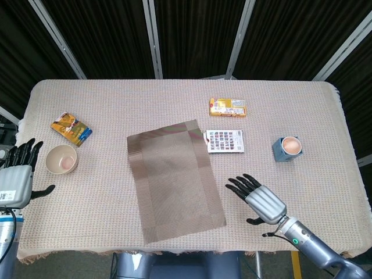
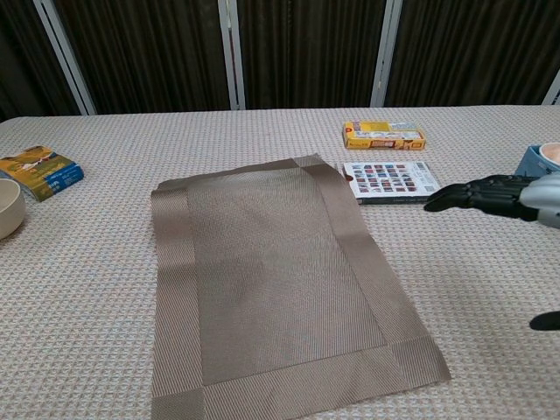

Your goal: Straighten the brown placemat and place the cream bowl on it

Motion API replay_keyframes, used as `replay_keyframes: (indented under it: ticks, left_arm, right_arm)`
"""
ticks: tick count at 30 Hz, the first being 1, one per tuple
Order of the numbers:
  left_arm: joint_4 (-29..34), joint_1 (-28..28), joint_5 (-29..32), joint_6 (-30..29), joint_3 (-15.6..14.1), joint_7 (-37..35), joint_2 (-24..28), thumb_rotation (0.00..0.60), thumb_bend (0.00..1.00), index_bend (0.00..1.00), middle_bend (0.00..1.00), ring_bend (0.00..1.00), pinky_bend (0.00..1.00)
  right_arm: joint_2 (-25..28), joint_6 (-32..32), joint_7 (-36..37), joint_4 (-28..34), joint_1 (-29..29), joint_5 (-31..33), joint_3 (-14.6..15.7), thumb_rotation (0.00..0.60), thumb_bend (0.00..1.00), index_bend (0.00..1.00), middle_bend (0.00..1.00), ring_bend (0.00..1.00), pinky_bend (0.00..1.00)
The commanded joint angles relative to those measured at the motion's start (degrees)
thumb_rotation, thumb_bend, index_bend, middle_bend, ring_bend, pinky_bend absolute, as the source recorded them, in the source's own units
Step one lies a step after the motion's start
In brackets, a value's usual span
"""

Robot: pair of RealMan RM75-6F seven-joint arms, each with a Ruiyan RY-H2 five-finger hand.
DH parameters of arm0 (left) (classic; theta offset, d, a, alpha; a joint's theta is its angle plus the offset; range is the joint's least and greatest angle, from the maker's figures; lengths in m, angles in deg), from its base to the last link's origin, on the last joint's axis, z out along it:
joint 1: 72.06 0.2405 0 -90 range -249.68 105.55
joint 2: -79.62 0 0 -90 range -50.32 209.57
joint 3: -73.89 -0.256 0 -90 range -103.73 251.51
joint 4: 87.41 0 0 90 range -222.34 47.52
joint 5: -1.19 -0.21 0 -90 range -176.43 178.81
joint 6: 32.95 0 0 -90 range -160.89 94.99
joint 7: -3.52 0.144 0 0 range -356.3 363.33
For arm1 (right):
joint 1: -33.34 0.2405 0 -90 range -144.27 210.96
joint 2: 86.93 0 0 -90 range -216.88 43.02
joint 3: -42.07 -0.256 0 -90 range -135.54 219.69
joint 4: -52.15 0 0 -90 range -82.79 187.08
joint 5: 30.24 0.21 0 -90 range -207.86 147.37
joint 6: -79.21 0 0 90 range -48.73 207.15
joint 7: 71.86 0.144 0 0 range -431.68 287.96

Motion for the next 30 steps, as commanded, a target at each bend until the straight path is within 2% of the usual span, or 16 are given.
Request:
replay_keyframes:
  ticks: [1, 13, 30]
  left_arm:
    - [-0.9, 0.2, -0.3, 0.6, -0.2, -0.5, -0.1, 0.600, 0.00, 0.00, 0.00, 0.00, 0.00]
    - [-0.9, 0.5, -1.7, 2.3, -0.7, -2.4, 0.4, 0.600, 0.00, 0.00, 0.00, 0.00, 0.00]
    - [-0.9, 0.6, -1.7, 4.2, -0.8, -2.8, 0.4, 0.600, 0.00, 0.00, 0.00, 0.00, 0.00]
  right_arm:
    - [-4.8, -1.1, 0.6, -4.0, 2.4, -2.5, 0.9, 0.600, 0.00, 0.00, 0.00, 0.00, 0.00]
    - [-12.5, -4.3, -7.0, -8.0, 4.6, -4.0, 2.5, 0.600, 0.00, 0.00, 0.00, 0.00, 0.00]
    - [-15.8, -5.1, -11.2, -11.7, 5.7, -1.9, 3.3, 0.600, 0.00, 0.00, 0.00, 0.00, 0.00]
